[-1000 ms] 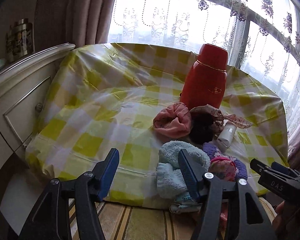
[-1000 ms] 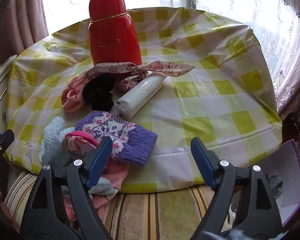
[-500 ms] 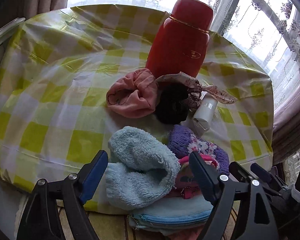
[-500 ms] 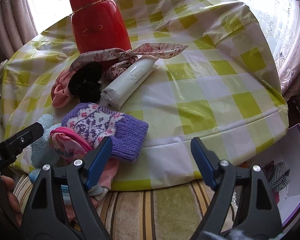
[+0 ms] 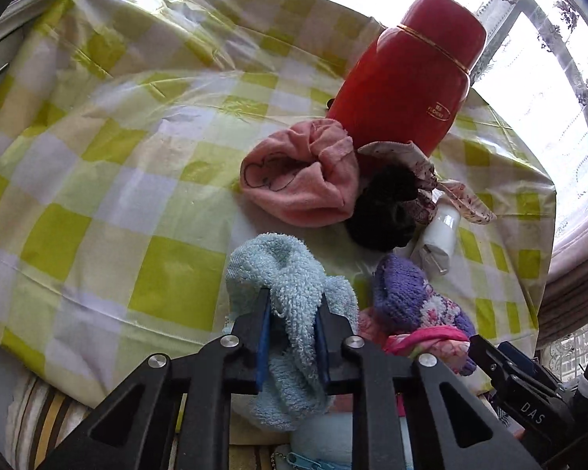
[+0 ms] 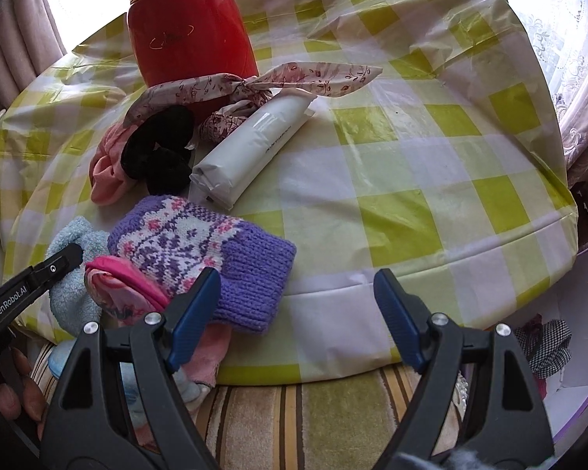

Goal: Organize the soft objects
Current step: 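Grasp light blue fuzzy sock with left gripper, then grasp purple knitted glove with right gripper while left gripper holds the sock, then carry sock and purple glove into the white box and open both grippers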

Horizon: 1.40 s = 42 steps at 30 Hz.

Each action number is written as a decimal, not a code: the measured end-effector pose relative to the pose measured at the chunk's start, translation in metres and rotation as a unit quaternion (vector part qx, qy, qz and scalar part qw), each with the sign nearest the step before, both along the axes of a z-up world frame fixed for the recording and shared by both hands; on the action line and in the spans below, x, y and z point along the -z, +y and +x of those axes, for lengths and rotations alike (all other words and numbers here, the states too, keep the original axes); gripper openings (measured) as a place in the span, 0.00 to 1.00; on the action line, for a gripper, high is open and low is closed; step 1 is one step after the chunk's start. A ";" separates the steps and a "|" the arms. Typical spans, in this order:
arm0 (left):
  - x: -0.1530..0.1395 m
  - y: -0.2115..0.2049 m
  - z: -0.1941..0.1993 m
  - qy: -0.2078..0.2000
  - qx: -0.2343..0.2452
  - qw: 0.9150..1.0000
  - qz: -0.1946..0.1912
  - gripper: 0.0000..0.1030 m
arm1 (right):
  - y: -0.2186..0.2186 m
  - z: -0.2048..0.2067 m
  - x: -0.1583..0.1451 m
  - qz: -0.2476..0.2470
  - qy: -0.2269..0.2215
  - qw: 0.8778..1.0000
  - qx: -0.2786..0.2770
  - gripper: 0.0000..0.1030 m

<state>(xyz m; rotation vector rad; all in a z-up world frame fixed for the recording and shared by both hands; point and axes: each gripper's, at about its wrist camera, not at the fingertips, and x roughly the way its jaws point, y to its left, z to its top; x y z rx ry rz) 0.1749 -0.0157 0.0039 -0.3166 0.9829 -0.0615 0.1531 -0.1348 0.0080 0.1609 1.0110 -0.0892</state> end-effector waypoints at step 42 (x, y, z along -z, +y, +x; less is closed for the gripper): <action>-0.063 -0.028 -0.050 -0.191 -0.007 0.979 0.069 0.17 | -0.039 -0.026 -0.034 0.041 -0.116 0.992 0.009 0.30</action>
